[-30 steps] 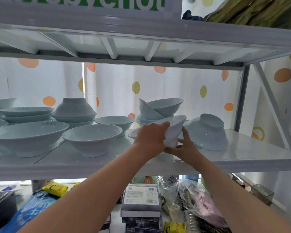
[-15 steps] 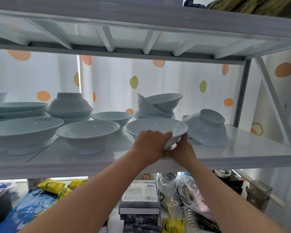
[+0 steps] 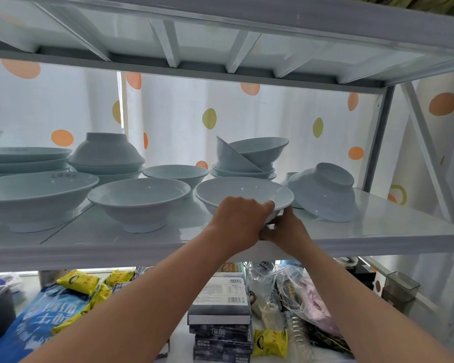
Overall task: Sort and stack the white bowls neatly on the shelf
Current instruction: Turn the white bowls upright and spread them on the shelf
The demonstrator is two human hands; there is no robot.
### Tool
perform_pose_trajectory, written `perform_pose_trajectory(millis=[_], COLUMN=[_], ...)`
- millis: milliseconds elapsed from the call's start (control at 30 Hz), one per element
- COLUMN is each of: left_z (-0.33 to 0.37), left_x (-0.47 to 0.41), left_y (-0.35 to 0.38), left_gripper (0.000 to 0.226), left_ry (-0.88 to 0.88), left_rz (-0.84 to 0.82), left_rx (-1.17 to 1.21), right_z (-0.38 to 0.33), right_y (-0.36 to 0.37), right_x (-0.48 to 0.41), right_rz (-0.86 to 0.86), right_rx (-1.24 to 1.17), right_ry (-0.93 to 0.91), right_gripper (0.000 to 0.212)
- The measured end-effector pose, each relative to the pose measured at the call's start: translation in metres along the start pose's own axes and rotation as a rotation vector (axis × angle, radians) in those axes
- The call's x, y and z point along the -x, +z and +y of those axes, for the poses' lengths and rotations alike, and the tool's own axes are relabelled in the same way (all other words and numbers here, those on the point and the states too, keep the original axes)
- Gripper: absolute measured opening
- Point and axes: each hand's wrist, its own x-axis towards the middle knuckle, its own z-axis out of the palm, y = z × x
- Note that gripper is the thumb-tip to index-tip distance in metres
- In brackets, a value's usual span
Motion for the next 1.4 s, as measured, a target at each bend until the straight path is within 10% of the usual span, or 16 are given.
perform_pose_trajectory(millis=[667, 933, 1100, 1400], left_z=[-0.001, -0.022, -0.042, -0.038], left_x=[-0.001, 0.0, 0.006, 0.001], left_y=[0.027, 0.024, 0.028, 0.034], left_gripper=[0.022, 0.046, 0.041, 0.053], left_ry=[-0.069, -0.23, -0.235, -0.245], left_rz=[0.29, 0.247, 0.269, 0.345], left_rx=[0.068, 0.37, 0.567, 0.446], right_z=[-0.001, 0.007, 0.013, 0.017], right_y=[-0.01, -0.011, -0.006, -0.01], right_x=[0.013, 0.012, 0.006, 0.004], right_rz=[-0.029, -0.051, -0.027, 0.018], right_rx=[-0.074, -0.132, -0.259, -0.279], right_ry=[-0.079, -0.078, -0.062, -0.074], right_gripper=[0.046, 0.061, 0.11, 0.089])
